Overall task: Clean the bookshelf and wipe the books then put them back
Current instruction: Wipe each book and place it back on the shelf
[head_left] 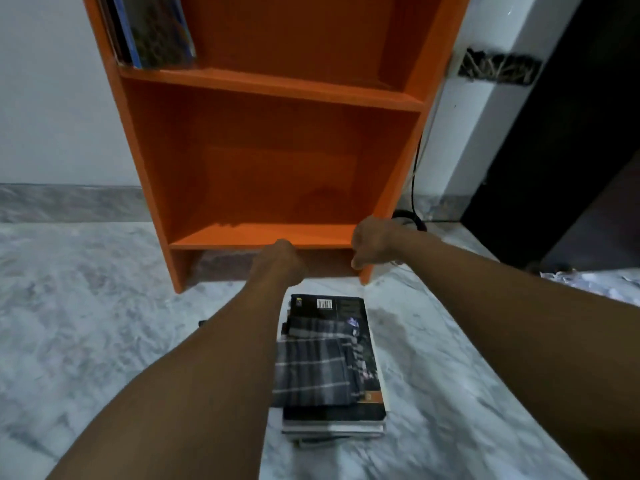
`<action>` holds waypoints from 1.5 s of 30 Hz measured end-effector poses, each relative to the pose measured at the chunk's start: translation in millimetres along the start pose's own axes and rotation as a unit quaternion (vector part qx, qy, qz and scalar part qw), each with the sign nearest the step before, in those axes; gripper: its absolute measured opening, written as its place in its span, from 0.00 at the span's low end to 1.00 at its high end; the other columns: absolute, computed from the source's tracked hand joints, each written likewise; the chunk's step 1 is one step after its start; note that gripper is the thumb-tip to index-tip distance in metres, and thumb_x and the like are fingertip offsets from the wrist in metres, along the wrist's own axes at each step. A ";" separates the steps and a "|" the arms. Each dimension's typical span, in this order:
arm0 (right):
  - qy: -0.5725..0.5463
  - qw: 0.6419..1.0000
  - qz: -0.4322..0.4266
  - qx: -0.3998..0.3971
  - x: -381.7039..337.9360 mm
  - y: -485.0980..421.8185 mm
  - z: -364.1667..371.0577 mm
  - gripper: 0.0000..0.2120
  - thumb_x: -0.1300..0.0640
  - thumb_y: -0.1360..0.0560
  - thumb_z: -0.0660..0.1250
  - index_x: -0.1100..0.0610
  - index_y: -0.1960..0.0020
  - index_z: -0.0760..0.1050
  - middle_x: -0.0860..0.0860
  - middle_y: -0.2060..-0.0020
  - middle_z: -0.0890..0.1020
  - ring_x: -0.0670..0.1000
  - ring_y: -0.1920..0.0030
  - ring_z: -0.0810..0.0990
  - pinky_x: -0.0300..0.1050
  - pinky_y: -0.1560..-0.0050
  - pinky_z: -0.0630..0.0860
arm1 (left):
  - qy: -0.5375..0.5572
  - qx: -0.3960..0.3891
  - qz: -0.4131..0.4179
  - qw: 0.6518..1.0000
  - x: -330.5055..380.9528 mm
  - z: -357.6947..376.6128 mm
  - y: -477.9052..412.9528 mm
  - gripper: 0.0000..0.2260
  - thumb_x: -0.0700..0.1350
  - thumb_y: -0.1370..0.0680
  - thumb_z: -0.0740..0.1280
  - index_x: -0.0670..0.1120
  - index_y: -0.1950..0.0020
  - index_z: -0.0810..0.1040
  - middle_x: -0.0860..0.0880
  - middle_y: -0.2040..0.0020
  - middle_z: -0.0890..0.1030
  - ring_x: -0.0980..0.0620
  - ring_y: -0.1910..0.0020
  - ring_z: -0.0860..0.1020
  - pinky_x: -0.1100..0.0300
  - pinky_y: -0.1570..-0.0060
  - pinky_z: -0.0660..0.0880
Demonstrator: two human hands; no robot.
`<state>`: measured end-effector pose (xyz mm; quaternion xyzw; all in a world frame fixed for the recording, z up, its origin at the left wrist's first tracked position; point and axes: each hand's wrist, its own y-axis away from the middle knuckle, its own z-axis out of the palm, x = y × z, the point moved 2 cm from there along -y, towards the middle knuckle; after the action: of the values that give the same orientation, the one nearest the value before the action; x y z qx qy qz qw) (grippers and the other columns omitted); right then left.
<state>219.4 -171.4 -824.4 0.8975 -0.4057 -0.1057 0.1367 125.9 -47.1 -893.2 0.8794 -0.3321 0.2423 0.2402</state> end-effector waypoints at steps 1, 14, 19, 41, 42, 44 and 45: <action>-0.007 1.000 -0.007 -0.019 -1.4 0.2 12.6 0.12 0.55 0.25 0.71 0.61 0.61 0.72 0.54 0.64 0.75 0.53 0.65 0.75 0.44 0.70 0.70 | 0.003 -0.008 -0.006 1.000 -4.8 6.0 -1.7 0.06 0.38 0.21 0.63 0.36 0.49 0.76 0.37 0.48 0.81 0.39 0.49 0.81 0.46 0.48 0.81; 0.086 0.976 -0.104 -0.170 -29.2 -9.6 178.7 0.65 0.41 0.44 0.82 0.57 0.22 0.44 0.59 0.29 0.63 0.65 0.31 0.63 0.67 0.35 0.66 | -0.029 -0.095 -0.100 0.990 -42.9 59.3 -10.6 0.11 0.36 0.23 0.67 0.37 0.64 0.71 0.39 0.66 0.77 0.40 0.64 0.80 0.49 0.57 0.81; -0.002 0.961 -0.113 -0.250 -4.8 -20.2 164.9 0.27 0.45 0.40 0.81 0.59 0.49 0.79 0.52 0.51 0.80 0.55 0.55 0.81 0.45 0.54 0.80 | -0.006 -0.082 -0.082 0.993 -39.6 76.4 -19.9 0.09 0.37 0.22 0.64 0.38 0.62 0.71 0.37 0.58 0.78 0.37 0.55 0.84 0.46 0.57 0.82; -0.194 0.973 0.124 0.016 47.9 -39.9 161.6 0.15 0.55 0.32 0.75 0.57 0.57 0.69 0.53 0.57 0.77 0.56 0.48 0.80 0.43 0.55 0.72 | 0.112 -0.025 -0.178 0.977 -54.5 105.4 -36.3 0.21 0.57 0.30 0.74 0.42 0.50 0.76 0.45 0.52 0.81 0.44 0.52 0.81 0.55 0.55 0.78; -0.210 0.969 0.130 0.012 49.6 -40.7 162.0 0.15 0.55 0.33 0.76 0.58 0.55 0.71 0.54 0.55 0.79 0.56 0.48 0.80 0.43 0.55 0.74 | 0.184 -0.036 -0.182 0.965 -51.8 107.3 -35.6 0.20 0.56 0.30 0.74 0.41 0.49 0.78 0.44 0.51 0.82 0.44 0.53 0.81 0.55 0.57 0.79; -0.252 0.957 0.142 0.003 53.7 -41.2 162.9 0.19 0.56 0.34 0.77 0.60 0.48 0.74 0.55 0.53 0.80 0.56 0.49 0.81 0.44 0.55 0.75 | 0.278 -0.052 -0.184 0.941 -42.5 108.2 -32.6 0.18 0.50 0.27 0.74 0.39 0.44 0.79 0.42 0.49 0.82 0.43 0.53 0.81 0.54 0.57 0.79; -0.277 0.950 0.148 -0.003 56.0 -40.0 163.5 0.20 0.56 0.35 0.78 0.60 0.47 0.74 0.55 0.54 0.79 0.56 0.50 0.80 0.44 0.55 0.76 | 0.321 -0.062 -0.184 0.927 -38.0 107.3 -29.7 0.16 0.46 0.25 0.72 0.38 0.43 0.78 0.41 0.48 0.82 0.43 0.54 0.81 0.54 0.58 0.78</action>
<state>234.5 -214.5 -995.8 0.7627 -0.5553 -0.3297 0.0357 150.2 -72.2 -1005.5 0.7839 -0.0841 0.4418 0.4281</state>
